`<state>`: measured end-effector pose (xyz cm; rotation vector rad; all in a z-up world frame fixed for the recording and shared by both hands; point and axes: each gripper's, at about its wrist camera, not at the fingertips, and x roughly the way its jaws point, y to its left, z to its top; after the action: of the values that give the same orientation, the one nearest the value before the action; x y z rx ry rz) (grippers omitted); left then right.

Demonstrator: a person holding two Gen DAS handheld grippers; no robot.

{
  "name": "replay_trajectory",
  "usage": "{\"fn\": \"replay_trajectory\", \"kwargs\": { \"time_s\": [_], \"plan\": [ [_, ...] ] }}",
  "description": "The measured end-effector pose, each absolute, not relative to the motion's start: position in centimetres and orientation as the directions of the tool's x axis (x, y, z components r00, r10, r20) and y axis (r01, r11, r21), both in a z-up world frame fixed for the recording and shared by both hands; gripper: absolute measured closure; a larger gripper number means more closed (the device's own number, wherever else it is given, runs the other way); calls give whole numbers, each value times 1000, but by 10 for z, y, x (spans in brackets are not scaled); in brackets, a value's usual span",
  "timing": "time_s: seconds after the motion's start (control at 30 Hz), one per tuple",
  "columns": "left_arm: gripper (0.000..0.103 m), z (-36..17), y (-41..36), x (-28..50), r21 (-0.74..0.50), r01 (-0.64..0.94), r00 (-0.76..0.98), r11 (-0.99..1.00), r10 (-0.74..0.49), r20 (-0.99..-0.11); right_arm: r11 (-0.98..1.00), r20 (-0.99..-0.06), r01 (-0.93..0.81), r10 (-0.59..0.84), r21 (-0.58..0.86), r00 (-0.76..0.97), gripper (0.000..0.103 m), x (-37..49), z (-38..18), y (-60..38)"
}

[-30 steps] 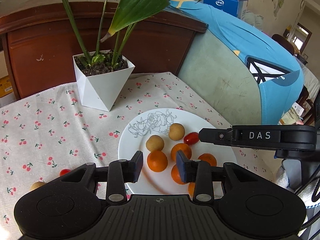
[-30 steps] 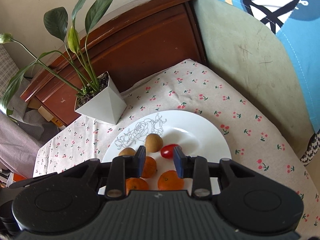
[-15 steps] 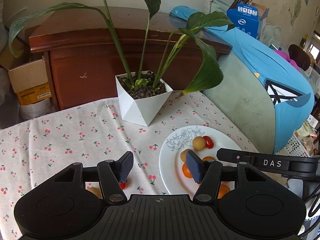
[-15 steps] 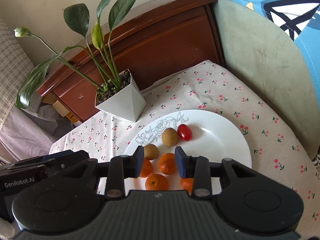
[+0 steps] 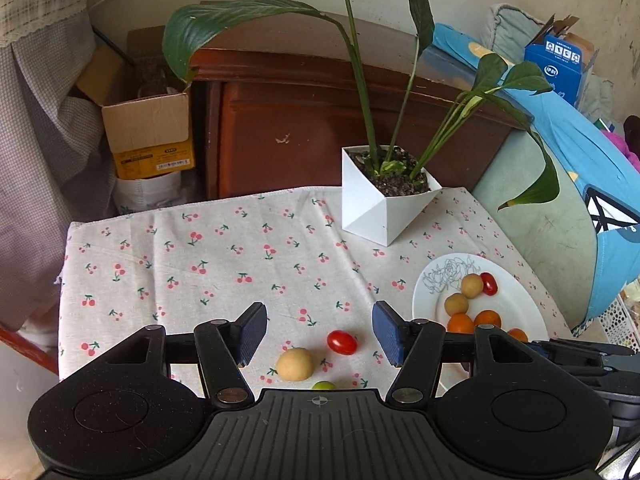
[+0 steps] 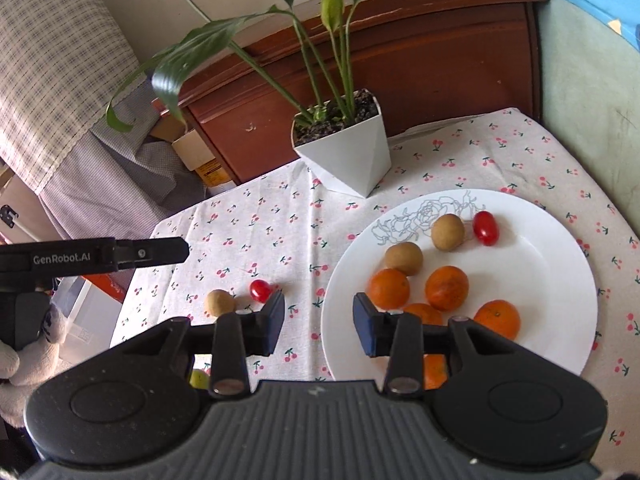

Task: Organize fruits
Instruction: 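Withdraw both tools toward the green fruits on the tablecloth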

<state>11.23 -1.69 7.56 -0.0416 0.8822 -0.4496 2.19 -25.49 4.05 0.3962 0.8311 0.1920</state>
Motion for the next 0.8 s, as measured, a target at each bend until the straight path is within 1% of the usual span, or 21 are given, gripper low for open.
{"fn": "replay_trajectory", "kwargs": {
  "time_s": [0.23,0.57,0.63,0.7,0.8],
  "plan": [
    [44,69,-8,117,-190,333,555,924,-355,-753,899,-682,-106,394,424,616,63,19,35,-225],
    [44,35,-7,133,-224,272,452,936,-330,-829,863,-691,-231,499,448,523,63,14,24,-180],
    [44,30,-8,134,-227,268,437,936,-328,-838,859,-693,-243,508,450,512,63,14,22,-174],
    [44,26,-11,134,-226,273,427,935,-328,-843,857,-698,-252,513,449,499,60,14,20,-168],
    [44,23,-14,134,-218,280,422,935,-324,-847,860,-707,-261,510,439,490,59,13,16,-160]
  ]
}}
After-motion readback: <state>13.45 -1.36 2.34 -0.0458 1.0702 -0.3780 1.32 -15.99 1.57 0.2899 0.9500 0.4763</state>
